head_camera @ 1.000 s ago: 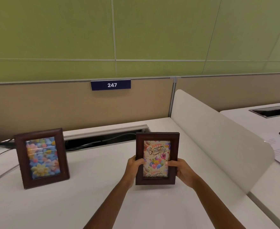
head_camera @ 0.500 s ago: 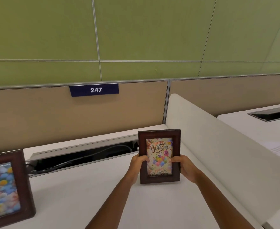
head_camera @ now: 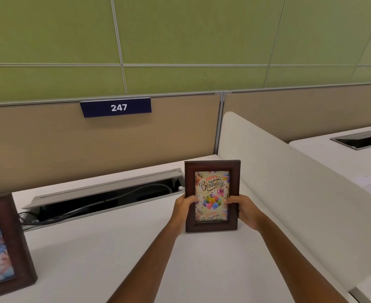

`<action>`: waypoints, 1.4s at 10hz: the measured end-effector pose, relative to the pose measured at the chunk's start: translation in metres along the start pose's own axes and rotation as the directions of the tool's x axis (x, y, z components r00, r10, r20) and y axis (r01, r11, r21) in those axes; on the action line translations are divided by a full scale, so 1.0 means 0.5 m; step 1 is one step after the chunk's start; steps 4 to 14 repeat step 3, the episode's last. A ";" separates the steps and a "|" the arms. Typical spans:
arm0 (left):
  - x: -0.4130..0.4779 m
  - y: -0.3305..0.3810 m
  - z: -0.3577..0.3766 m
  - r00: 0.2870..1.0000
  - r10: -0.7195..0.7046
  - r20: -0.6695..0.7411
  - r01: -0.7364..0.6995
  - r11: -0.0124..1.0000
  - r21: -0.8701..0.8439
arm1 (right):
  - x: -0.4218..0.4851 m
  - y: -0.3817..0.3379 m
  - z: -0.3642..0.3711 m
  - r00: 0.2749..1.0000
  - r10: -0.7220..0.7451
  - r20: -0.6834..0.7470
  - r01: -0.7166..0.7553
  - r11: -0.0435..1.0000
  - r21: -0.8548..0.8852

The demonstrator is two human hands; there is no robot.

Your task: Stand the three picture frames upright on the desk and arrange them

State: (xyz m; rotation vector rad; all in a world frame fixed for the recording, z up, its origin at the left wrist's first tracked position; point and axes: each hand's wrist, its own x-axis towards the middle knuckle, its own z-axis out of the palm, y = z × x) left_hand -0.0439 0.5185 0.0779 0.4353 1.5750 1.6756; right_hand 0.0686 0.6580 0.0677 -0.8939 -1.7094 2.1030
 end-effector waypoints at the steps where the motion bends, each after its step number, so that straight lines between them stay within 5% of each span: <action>1: -0.012 -0.017 -0.001 1.000 0.000 0.021 0.000 1.000 0.029 | -0.004 0.010 0.001 0.999 -0.021 -0.038 0.018 0.997 -0.078; 3: -0.043 -0.088 -0.043 0.996 0.091 -0.026 -0.078 0.947 0.313 | -0.041 0.067 -0.004 0.976 -0.168 -0.141 0.145 0.976 -0.161; 14: -0.043 -0.088 -0.043 0.996 0.091 -0.026 -0.078 0.947 0.313 | -0.041 0.067 -0.004 0.976 -0.168 -0.141 0.145 0.976 -0.161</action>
